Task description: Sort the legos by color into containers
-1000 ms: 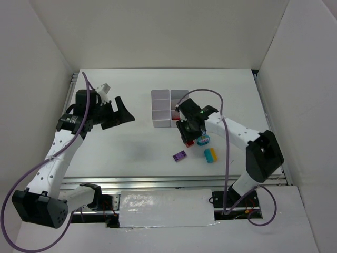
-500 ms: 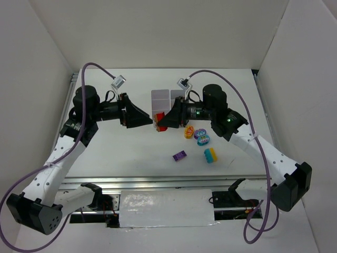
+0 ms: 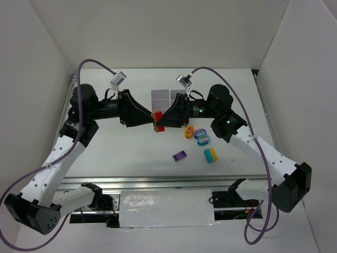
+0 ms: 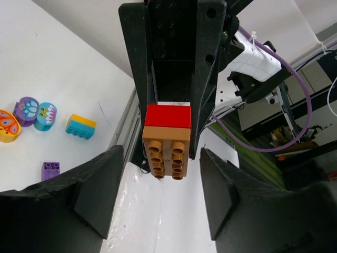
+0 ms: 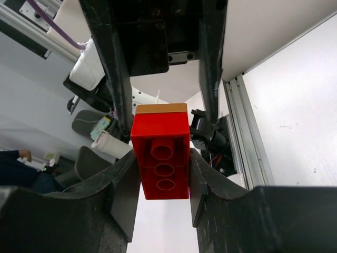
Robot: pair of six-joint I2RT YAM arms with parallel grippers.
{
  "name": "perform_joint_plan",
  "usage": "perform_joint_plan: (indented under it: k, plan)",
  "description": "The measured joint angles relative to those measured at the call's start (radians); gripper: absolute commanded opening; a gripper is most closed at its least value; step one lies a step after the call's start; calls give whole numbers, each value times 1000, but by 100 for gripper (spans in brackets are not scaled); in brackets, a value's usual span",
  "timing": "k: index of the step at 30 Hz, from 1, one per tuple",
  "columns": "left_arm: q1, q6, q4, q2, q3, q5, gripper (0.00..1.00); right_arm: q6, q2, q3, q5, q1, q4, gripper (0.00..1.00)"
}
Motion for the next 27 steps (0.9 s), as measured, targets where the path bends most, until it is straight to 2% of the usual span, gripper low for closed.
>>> perform_joint_plan:
  k: [2, 12, 16, 22, 27]
  plan:
    - [0, -7, 14, 2, 0, 4, 81, 0, 0, 0, -4, 0, 0, 0]
    - [0, -42, 71, 20, 0, 24, 80, 0, 7, 0, -13, 0, 5, 0]
    - [-1, -64, 97, 21, 0, 26, 70, 1, 29, 0, -23, 8, 14, 0]
    - [-2, -79, 114, 21, -1, 28, 60, 7, 39, 1, -31, 14, 29, 0]
    - [-2, -80, 121, 21, -2, 28, 61, 16, 39, 1, -33, 14, 50, 0]
